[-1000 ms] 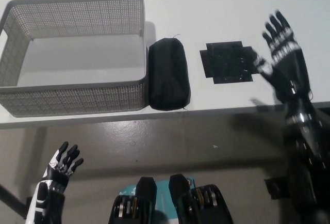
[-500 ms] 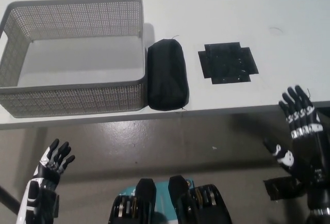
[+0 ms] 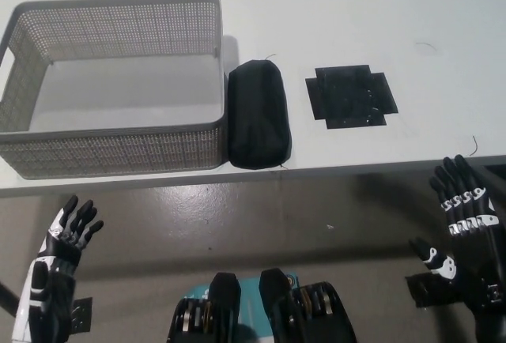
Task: Use the right hand to push the pencil case on the right hand side to the container on the left side
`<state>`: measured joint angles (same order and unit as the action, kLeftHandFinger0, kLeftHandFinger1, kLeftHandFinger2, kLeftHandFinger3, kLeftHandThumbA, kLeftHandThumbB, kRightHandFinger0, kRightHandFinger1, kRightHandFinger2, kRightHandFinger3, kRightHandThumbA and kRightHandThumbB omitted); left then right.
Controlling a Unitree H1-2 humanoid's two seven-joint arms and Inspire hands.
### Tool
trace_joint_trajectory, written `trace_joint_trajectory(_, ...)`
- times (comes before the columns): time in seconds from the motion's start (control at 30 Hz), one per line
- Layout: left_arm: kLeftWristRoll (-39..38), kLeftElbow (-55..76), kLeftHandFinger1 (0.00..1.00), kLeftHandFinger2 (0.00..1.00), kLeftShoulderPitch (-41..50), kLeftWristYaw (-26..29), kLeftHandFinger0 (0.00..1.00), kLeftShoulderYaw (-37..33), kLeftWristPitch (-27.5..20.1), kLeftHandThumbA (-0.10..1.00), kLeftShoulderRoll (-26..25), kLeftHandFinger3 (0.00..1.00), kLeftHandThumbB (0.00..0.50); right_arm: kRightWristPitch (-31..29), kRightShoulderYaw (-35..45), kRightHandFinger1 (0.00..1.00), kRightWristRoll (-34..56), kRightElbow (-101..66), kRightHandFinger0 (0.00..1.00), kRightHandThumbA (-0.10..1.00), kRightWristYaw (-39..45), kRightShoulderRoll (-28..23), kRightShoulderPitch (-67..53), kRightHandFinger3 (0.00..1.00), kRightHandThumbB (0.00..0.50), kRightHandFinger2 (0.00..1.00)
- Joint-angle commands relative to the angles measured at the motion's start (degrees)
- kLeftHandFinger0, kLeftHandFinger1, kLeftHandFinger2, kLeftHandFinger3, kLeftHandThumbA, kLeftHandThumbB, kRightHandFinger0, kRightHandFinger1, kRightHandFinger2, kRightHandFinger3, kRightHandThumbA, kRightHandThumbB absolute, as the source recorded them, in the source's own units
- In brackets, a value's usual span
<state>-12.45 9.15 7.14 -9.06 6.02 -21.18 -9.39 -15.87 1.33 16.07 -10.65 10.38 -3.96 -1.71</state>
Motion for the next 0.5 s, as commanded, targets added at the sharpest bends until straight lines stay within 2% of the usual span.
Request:
trace_joint_trajectory(0.0,-0.68,0.48,1.0,1.0,-1.48,-0.01,1.0,0.55,-0.68,1.0,-0.81,1.0,0.399,-2.44,0.27,1.0,1.59,-1.1,1.0,1.0,1.22,-0.82,1.36,1.0,0.298,1.0)
trace_joint_trajectory(0.2,-0.23,-0.88,1.0,1.0,-2.89,0.35,1.0,0.81,-0.73,1.0,-0.34,1.0,0.392,-2.67,0.26,1.0,3.24,0.94,1.0,1.0,1.85,-1.0,2.56,1.0,0.266,1.0)
trace_joint_trajectory(0.47,0.03,-1.65,1.0,1.0,-2.28,0.74,1.0,1.35,-1.34,1.0,0.07,1.0,0.422,-2.07,-0.21,1.0,1.69,1.58,1.0,1.0,1.51,-0.72,0.75,1.0,0.318,1.0)
